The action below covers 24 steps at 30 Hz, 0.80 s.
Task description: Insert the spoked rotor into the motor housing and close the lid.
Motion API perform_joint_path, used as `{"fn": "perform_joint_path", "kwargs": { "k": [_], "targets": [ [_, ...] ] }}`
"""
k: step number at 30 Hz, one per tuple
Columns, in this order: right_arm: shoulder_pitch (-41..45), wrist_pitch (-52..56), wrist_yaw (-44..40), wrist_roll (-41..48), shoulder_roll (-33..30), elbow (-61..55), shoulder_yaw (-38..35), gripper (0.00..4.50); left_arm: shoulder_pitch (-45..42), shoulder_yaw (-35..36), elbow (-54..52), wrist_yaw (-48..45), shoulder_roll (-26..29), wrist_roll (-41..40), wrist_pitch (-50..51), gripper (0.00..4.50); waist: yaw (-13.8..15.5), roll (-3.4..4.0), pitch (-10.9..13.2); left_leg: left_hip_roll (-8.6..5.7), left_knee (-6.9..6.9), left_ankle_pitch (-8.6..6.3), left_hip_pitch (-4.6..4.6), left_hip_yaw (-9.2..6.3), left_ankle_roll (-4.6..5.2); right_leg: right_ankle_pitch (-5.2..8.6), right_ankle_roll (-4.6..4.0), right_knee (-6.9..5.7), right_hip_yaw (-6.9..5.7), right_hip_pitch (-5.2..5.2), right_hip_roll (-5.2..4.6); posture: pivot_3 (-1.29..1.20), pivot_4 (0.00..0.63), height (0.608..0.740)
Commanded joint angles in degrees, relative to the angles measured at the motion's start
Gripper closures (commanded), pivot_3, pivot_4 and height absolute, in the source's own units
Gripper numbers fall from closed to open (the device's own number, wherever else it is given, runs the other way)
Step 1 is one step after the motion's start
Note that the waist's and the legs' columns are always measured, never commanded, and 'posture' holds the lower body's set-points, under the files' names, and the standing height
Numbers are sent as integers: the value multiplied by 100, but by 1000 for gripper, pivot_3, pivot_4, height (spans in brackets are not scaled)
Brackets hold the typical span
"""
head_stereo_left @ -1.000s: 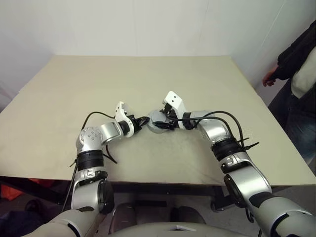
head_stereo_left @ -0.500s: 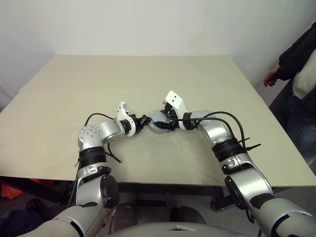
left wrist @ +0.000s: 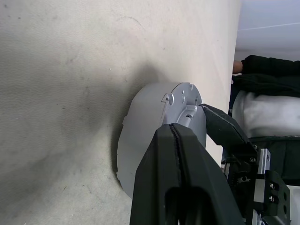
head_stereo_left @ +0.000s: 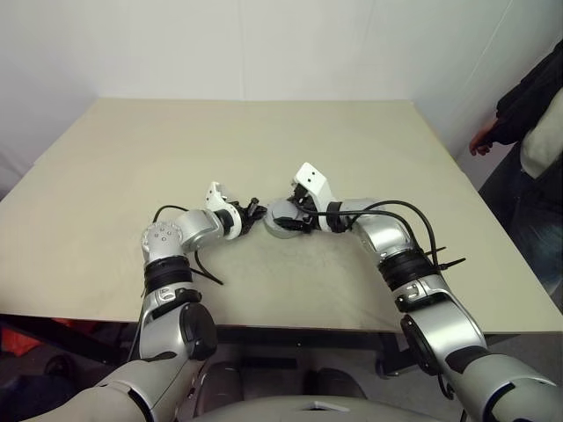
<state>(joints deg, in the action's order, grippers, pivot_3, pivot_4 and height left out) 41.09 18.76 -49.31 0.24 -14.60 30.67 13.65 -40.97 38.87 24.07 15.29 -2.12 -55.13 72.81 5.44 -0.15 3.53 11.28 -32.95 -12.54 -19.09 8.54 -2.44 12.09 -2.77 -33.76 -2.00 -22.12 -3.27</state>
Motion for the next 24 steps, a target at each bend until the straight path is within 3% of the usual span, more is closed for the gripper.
{"fn": "perform_joint_path", "kwargs": {
  "k": [1, 16, 20, 24],
  "targets": [
    [-107, 214, 149, -128, -105, 212, 18, 1305, 60, -20, 132, 237, 95, 148, -3, 4472, 0, 0, 0, 0, 0, 0, 0, 0, 0, 0, 0, 0, 0, 0, 0, 0, 0, 740],
    [-102, 165, -110, 226, -91, -60, -154, 1305, 52, -98, 85, 110, 103, 65, 129, 4472, 2, 0, 0, 1, 1, 0, -4, 0, 0, 0, 0, 0, -2, -3, 0, 0, 0, 740],
    [-128, 137, -58, 229, -101, -304, -171, 12, 49, -142, 74, 55, 92, 21, 199, 4500, 3, 1, 1, 1, 2, -3, -14, 0, 6, -1, -2, 3, -6, -8, -1, 0, 0, 740],
    [-50, 253, 11, 481, 15, -474, -412, 12, 53, -160, 65, 40, 90, -4, 226, 4500, 2, 1, 1, 2, 2, -2, -29, 0, 4, -17, -30, 3, -9, -20, -1, 0, 0, 740]
  ]
}}
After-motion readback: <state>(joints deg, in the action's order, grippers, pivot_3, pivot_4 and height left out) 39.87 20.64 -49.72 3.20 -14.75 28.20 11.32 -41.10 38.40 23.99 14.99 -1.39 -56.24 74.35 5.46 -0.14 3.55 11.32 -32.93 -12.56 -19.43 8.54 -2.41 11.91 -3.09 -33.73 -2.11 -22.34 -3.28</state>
